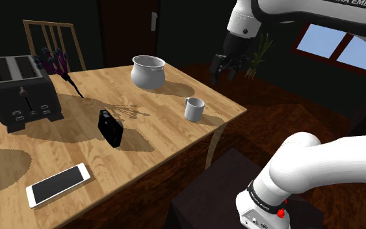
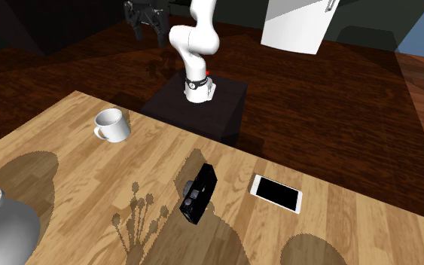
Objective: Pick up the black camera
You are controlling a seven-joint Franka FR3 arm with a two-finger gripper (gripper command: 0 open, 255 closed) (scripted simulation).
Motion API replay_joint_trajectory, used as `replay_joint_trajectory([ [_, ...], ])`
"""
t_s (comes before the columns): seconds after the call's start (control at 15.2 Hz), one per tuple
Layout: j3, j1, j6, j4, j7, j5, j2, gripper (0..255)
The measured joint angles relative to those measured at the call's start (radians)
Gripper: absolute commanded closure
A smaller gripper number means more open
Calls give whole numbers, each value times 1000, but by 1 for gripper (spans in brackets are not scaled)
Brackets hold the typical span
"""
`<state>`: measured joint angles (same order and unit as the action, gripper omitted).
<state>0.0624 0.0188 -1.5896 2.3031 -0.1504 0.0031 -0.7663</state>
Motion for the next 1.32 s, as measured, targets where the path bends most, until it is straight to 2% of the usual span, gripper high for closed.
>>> replay_joint_trajectory([
  [0.13,4,-2,-13,3,-4,6,11,0],
  [0.53,51,-31,-140,15,-52,67,133,0],
  [0.92,100,-57,-304,12,-89,122,303,0],
  [1.32,152,-85,-423,-70,-133,159,502,0],
])
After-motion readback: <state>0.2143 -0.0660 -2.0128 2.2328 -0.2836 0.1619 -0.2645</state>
